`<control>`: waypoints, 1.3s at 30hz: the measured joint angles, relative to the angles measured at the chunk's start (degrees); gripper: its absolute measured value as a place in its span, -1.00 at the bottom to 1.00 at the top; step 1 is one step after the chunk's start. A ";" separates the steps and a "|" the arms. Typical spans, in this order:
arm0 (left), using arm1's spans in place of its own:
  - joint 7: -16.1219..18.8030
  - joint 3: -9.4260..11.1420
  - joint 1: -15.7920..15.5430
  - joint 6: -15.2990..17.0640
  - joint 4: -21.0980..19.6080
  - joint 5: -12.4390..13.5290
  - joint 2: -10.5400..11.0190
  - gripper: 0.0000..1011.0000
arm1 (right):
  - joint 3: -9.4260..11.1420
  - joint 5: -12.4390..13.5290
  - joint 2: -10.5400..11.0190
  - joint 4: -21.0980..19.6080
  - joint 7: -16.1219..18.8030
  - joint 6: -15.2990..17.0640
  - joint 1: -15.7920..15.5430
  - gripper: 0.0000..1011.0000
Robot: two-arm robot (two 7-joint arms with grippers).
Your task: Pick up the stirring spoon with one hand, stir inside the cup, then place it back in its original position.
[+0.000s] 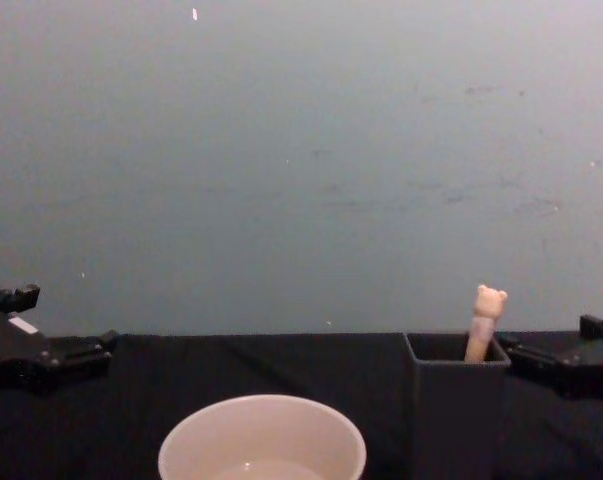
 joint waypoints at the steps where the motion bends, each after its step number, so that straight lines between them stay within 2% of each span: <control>1: 0.00 0.00 0.00 0.00 0.00 0.00 0.00 0.98 | 0.02 0.02 0.01 -0.03 -0.01 -0.02 0.00 0.98; 39: 0.00 0.00 0.00 0.00 0.00 0.00 0.00 0.98 | 0.03 0.19 0.08 -0.22 -0.07 -0.19 0.00 0.98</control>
